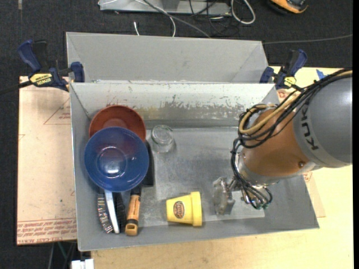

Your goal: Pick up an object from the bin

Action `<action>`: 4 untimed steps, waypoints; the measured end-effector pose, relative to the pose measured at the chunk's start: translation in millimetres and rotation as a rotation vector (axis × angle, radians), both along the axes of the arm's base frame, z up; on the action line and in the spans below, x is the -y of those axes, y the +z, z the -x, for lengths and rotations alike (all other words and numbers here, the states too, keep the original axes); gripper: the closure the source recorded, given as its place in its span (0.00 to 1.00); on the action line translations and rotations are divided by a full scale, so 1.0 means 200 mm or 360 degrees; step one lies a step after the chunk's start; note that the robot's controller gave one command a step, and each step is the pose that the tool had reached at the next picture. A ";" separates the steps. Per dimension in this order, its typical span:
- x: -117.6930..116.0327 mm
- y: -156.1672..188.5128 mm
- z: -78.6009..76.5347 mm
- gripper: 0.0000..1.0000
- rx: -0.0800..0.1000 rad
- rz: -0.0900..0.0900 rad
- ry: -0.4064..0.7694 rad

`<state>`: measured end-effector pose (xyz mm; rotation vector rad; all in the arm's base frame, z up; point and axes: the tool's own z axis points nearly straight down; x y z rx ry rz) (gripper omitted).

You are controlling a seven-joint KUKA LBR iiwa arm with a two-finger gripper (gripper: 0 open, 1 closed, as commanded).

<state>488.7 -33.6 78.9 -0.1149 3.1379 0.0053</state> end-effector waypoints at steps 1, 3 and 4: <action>-0.06 0.03 0.00 1.00 0.0012 0.0005 0.0143; -0.09 0.07 -0.01 1.00 0.0004 0.0004 0.0046; -0.21 0.03 -0.02 1.00 0.0001 -0.0005 0.0134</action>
Offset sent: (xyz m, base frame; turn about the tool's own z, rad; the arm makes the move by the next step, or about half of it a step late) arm -0.0053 -0.0052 0.0242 0.0048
